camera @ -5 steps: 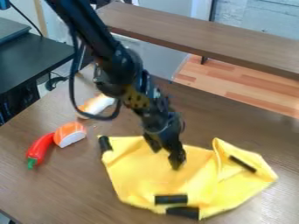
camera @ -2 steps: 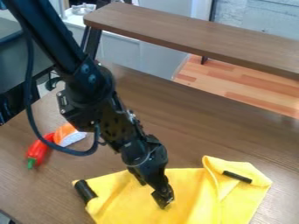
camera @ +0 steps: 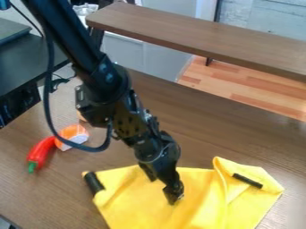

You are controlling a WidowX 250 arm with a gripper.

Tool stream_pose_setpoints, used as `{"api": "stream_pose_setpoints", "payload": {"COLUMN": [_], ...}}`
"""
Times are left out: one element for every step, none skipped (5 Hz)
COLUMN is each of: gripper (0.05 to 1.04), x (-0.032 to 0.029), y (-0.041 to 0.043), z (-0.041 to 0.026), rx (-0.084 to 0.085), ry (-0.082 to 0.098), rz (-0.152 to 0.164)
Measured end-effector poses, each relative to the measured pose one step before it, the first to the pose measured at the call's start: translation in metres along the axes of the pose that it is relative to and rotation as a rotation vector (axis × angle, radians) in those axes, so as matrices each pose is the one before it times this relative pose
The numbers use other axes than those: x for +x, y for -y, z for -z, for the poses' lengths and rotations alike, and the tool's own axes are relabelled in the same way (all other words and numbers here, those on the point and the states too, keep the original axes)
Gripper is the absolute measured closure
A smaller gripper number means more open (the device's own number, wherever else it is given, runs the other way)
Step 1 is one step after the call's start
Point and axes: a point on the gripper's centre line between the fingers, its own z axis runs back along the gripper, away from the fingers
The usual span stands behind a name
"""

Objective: Move the cloth to the bottom right of the table

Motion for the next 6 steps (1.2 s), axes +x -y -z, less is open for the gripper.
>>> {"api": "stream_pose_setpoints", "payload": {"gripper": [0.083, 0.082, 0.082, 0.083, 0.083, 0.084], "x": [0.01973, 0.02360, 0.02657, 0.02260, 0.00351, -0.02024], "y": [-0.01876, -0.01566, -0.01358, -0.01104, -0.00129, 0.00297], "z": [0.00724, 0.00863, 0.00910, 0.00739, -0.00005, -0.00264], "rx": [0.0151, 0.0183, 0.0145, 0.0281, 0.0098, -0.0073], "ry": [0.0131, 0.0020, 0.0064, 0.0106, 0.0066, -0.0063], "rz": [-0.0668, -0.0691, -0.0631, -0.0354, -0.0014, 0.0099]}}
